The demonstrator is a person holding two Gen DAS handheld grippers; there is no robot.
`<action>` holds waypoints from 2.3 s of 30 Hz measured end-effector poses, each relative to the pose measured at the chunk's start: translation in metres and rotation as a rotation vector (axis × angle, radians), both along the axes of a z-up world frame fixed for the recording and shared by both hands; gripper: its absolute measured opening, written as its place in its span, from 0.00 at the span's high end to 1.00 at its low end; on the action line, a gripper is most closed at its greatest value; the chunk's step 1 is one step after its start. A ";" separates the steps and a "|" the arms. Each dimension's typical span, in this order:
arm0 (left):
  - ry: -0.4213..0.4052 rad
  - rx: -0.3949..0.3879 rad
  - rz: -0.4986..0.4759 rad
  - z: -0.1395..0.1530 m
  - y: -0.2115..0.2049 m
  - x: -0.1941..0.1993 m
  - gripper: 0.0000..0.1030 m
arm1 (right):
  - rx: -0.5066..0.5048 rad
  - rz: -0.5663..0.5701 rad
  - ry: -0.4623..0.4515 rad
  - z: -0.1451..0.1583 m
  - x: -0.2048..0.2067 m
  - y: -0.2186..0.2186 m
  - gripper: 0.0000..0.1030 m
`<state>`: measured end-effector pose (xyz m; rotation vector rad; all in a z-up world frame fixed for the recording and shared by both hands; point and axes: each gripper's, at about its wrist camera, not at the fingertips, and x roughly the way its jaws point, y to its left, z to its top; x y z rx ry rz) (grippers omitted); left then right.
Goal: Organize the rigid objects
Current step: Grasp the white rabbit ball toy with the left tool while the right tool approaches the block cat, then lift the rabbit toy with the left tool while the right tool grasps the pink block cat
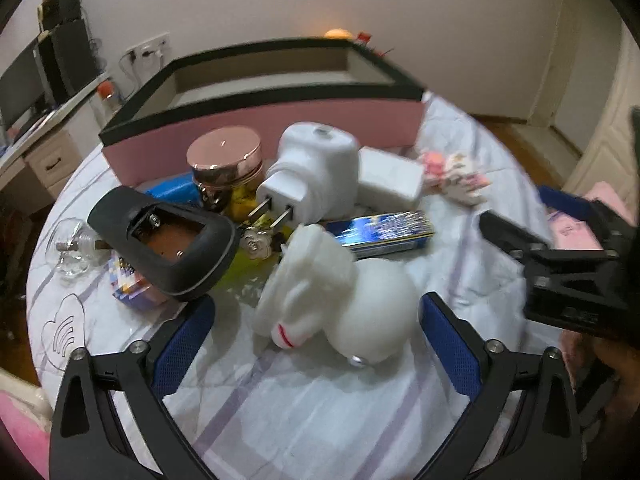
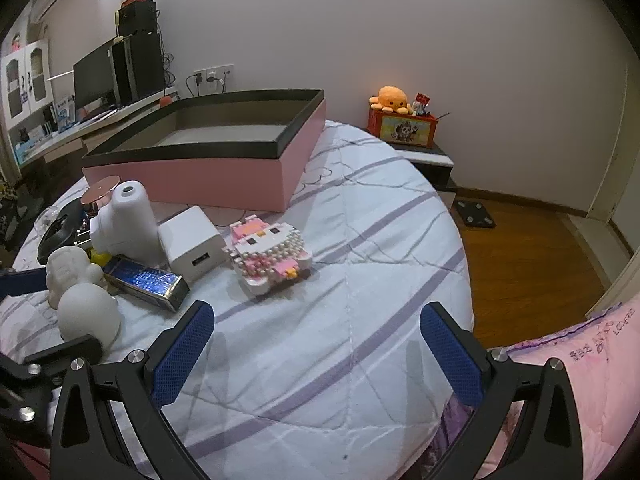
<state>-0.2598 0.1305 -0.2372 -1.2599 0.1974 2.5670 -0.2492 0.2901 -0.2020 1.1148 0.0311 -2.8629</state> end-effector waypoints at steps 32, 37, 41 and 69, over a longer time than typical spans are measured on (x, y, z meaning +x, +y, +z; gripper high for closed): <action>0.043 0.011 0.045 -0.005 -0.057 0.024 0.28 | 0.016 0.154 -0.098 -0.010 -0.054 -0.023 0.45; 0.040 0.053 0.033 -0.002 -0.063 0.028 0.28 | -0.014 0.153 -0.074 -0.005 -0.033 -0.025 0.45; 0.033 0.090 0.022 0.003 -0.063 0.030 0.28 | -0.036 0.165 -0.058 0.001 -0.013 -0.029 0.45; 0.190 0.005 0.074 0.058 -0.058 0.023 0.29 | -0.037 0.258 0.048 0.041 0.008 -0.063 0.45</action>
